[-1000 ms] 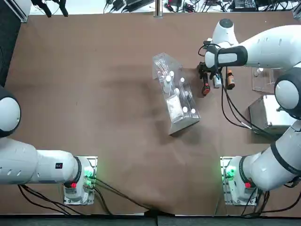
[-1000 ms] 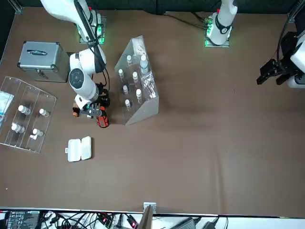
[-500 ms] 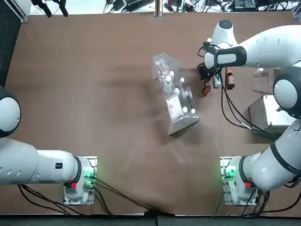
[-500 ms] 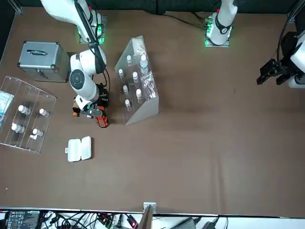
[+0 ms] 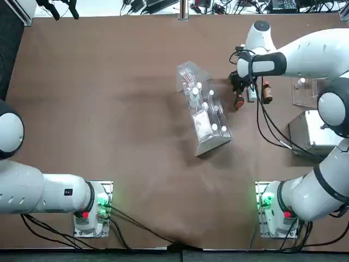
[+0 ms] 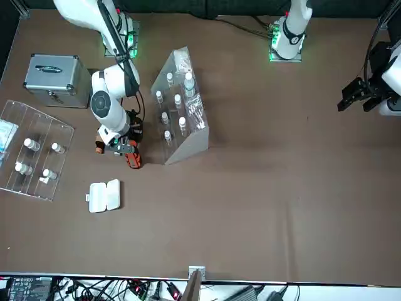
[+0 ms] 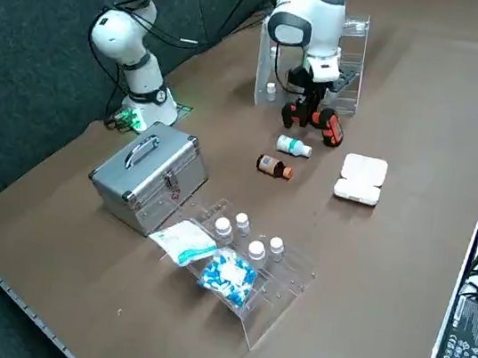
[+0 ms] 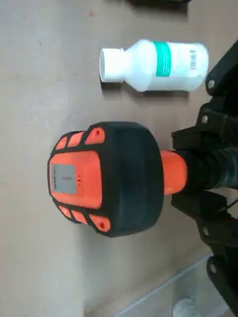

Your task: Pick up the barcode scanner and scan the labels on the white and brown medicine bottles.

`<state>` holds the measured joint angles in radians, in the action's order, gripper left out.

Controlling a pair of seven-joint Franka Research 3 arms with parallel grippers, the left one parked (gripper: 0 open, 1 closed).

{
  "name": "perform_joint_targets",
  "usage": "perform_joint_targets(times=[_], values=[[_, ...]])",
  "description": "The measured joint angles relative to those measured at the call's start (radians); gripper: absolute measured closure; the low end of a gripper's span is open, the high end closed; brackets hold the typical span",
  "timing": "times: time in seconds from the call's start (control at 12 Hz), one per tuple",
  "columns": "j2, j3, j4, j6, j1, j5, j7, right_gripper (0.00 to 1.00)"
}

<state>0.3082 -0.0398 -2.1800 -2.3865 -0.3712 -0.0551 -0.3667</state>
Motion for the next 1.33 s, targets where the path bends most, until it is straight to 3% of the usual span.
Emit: perform_joint_targets(times=[0.33,0.75,1.08,1.33], values=[[-0.076,-0.003,0.08,0.208,0.004,0.0,0.0,0.57],[-0.187,-0.012,0.082,0.42,0.067,0.0,0.104,0.57],[-0.229,-0.018,0.064,0.498,0.164,0.0,0.193,0.57],[-0.238,-0.018,0.025,0.497,0.178,0.0,0.204,0.57]])
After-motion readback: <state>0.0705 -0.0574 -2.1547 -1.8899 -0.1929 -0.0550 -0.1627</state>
